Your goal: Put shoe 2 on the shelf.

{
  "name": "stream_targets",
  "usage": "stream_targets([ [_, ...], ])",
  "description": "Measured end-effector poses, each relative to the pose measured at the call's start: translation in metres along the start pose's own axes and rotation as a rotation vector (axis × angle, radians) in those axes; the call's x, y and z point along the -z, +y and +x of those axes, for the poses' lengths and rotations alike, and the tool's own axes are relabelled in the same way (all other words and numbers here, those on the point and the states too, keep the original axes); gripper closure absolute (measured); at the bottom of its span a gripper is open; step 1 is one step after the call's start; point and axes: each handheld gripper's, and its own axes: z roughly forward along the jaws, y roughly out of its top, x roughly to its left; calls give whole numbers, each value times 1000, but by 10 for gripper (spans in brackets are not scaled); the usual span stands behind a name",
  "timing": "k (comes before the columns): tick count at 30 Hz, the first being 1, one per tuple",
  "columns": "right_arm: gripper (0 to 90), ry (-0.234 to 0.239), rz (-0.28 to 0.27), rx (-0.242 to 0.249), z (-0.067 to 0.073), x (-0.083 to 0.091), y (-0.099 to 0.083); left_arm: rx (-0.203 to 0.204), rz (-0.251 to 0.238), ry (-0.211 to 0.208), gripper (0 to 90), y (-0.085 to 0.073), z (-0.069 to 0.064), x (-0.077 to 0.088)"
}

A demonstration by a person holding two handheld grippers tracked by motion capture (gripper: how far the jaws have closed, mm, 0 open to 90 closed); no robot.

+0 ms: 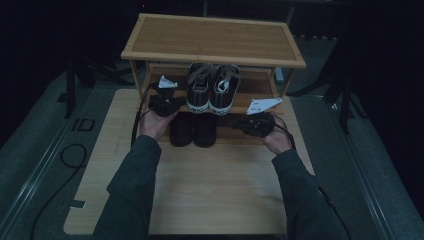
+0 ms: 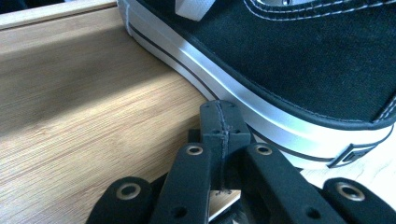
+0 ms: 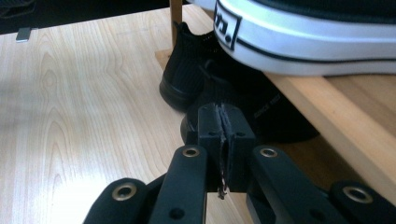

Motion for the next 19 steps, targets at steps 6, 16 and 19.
stream_targets([
  [6,880,4,24,-16,1,-1,-8,-23,4,13,900,0,-1,0],
  [16,881,9,50,-34,2,-3,-18,-19,1,10,900,0,-1,0],
  [19,882,6,58,-38,1,-2,-21,-15,-2,7,900,0,0,0],
])
